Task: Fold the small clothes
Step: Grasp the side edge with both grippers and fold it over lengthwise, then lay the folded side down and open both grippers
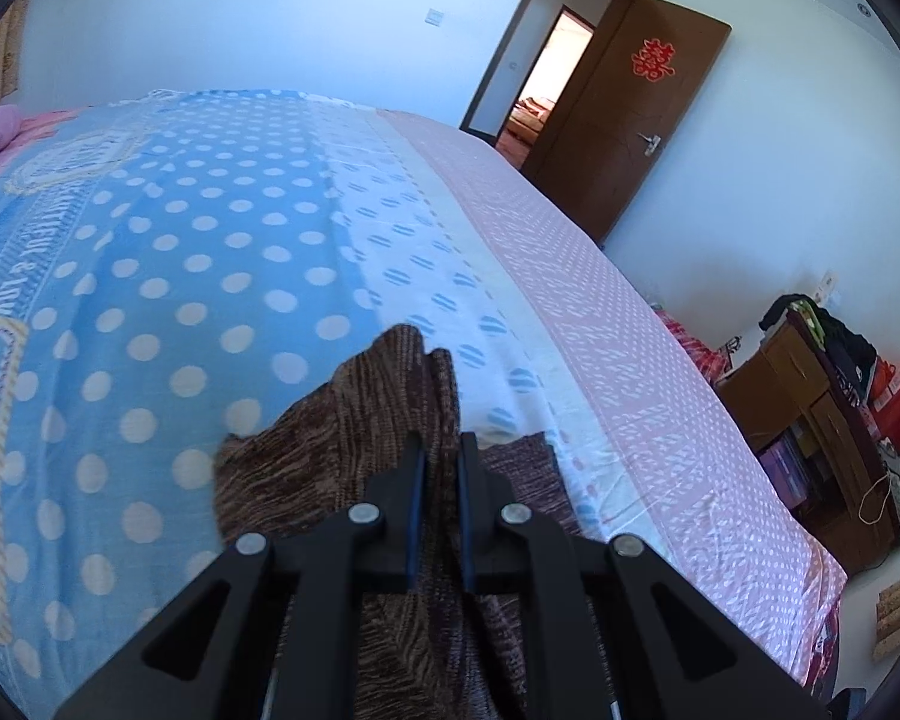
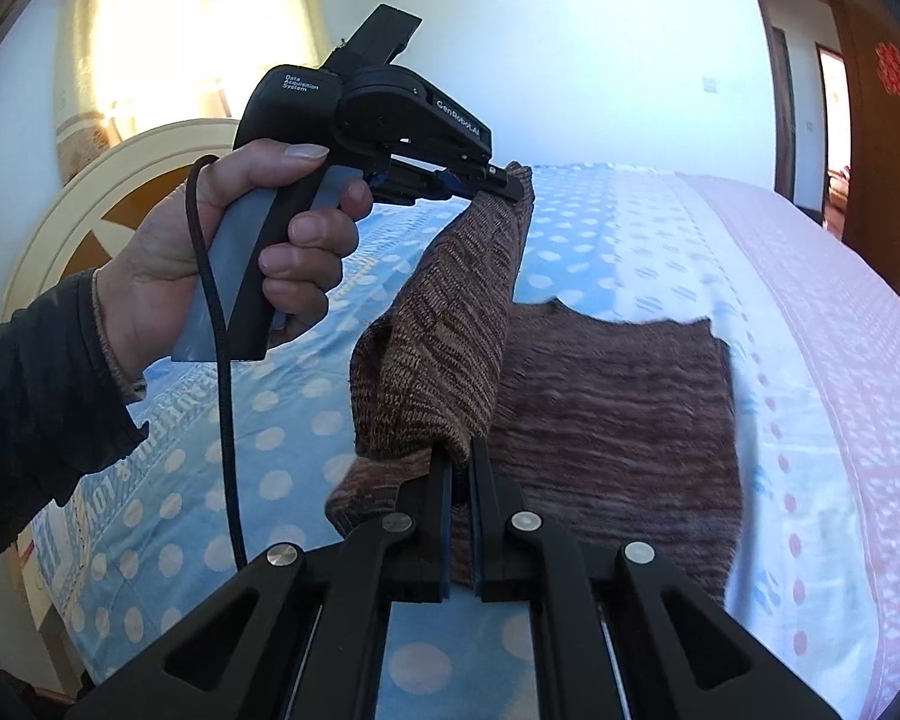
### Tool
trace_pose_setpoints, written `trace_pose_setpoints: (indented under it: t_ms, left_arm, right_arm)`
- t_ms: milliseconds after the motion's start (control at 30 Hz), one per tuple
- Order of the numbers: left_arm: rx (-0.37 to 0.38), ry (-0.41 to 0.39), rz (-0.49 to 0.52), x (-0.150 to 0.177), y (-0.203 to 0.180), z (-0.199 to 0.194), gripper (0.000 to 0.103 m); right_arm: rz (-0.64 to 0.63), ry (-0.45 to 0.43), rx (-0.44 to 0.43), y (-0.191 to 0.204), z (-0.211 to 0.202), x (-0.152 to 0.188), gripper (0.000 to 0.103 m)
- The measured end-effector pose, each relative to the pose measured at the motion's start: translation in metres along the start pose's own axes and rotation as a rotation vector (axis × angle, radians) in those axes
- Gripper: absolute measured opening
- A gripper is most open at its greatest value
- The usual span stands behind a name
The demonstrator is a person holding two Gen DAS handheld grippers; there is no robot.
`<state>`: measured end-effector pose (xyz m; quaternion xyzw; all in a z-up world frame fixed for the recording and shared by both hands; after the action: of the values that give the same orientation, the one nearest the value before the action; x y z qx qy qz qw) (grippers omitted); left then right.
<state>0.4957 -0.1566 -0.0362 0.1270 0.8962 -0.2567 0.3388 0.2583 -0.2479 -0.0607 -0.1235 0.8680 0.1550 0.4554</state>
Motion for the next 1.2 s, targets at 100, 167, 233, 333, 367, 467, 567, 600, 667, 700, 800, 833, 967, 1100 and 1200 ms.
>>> trace_pose_setpoints:
  t_ms: [100,167,233,333,367,467,567,600,667,700,800,833,967,1100,1200]
  left_arm:
    - [0.015,0.019,0.016,0.004,-0.017,0.015,0.010]
    - [0.020,0.031,0.030,0.008,-0.026,0.023,0.010]
    - [0.024,0.047,0.043,0.013,-0.035,0.033,0.010]
    - [0.030,0.071,0.053,0.021,-0.045,0.047,0.010]
    - [0.028,0.075,0.058,0.023,-0.048,0.050,0.010]
    - [0.032,0.087,0.070,0.026,-0.056,0.058,0.010]
    - [0.034,0.094,0.083,0.028,-0.065,0.064,0.010]
    - [0.034,0.095,0.087,0.028,-0.068,0.065,0.010]
    - [0.034,0.098,0.096,0.029,-0.073,0.068,0.010]
    - [0.033,0.100,0.100,0.029,-0.076,0.070,0.010]
    - [0.027,0.106,0.116,0.033,-0.082,0.076,0.010]
    - [0.026,0.110,0.118,0.034,-0.084,0.078,0.010]
    - [0.001,0.118,0.142,0.040,-0.088,0.087,0.010]
    - [-0.019,0.129,0.143,0.044,-0.089,0.099,0.010]
    - [-0.036,0.133,0.143,0.047,-0.092,0.110,0.010]
  right_arm:
    - [0.033,0.016,0.010,-0.015,-0.006,0.008,0.004]
    - [0.061,0.024,0.011,-0.024,-0.010,0.012,0.003]
    - [0.108,0.035,0.008,-0.036,-0.014,0.018,0.004]
    - [0.161,0.052,0.000,-0.047,-0.017,0.028,0.004]
    - [0.170,0.057,-0.002,-0.049,-0.017,0.029,0.004]
    - [0.199,0.068,0.000,-0.057,-0.019,0.036,0.003]
    - [0.236,0.074,-0.007,-0.066,-0.019,0.040,0.003]
    - [0.247,0.075,-0.008,-0.068,-0.021,0.041,0.004]
    - [0.264,0.075,-0.009,-0.072,-0.023,0.043,0.004]
    - [0.276,0.077,-0.010,-0.076,-0.023,0.045,0.004]
    - [0.306,0.086,-0.010,-0.083,-0.023,0.051,0.004]
    - [0.318,0.090,-0.011,-0.086,-0.022,0.053,0.004]
    - [0.372,0.107,-0.032,-0.097,-0.021,0.063,0.004]
    - [0.421,0.118,-0.047,-0.106,-0.019,0.067,0.004]
    - [0.455,0.125,-0.050,-0.114,-0.017,0.069,0.004]
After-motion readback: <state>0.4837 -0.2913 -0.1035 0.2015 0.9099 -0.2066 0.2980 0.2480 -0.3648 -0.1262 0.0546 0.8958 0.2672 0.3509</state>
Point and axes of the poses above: each gripper's, at about its wrist camera, not at the fingertips, and z roughly the way its jaws point, y to its left, x to its underside, the point moved 4 cm from there along z, roughly the way its jaws point, and after that the axes turned 3 degrees about -y, right-handed, at the moved point
